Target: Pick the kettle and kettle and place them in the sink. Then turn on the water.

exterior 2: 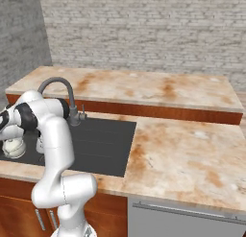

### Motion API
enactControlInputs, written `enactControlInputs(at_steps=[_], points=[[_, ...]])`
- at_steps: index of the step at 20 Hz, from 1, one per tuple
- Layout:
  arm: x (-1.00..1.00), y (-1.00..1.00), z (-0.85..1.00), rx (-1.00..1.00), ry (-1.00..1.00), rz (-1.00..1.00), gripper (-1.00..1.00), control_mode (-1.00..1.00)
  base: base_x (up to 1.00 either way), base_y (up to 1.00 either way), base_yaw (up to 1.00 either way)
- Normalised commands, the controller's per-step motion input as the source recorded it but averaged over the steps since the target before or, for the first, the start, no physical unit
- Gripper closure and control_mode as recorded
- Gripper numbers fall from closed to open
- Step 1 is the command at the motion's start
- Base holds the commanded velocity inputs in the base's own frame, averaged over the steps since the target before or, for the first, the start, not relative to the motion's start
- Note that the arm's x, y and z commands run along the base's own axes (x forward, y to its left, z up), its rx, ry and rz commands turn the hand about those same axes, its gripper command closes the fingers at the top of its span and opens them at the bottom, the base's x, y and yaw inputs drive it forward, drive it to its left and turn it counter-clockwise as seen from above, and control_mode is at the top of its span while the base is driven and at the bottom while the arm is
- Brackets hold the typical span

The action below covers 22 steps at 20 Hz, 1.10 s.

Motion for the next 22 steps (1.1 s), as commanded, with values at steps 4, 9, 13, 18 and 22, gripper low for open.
enactControlInputs(at_steps=[4, 9, 13, 18, 22], points=[[0.11, 0.02, -0.12, 0.00, 0.00, 0.00, 1.00, -1.00, 0.00, 0.00, 0.00], [0.15, 0.00, -0.20, 0.00, 0.00, 0.00, 1.00, -1.00, 0.00, 0.00, 0.00], [0.03, 0.00, -0.09, 0.00, 0.00, 0.00, 1.00, -1.00, 0.00, 0.00, 0.00], [0.08, 0.01, -0.16, 0.00, 0.00, 0.00, 1.00, -1.00, 0.00, 0.00, 0.00], [0.16, 0.01, -0.07, 0.00, 0.01, 0.00, 1.00, -1.00, 0.00, 0.00, 0.00]])
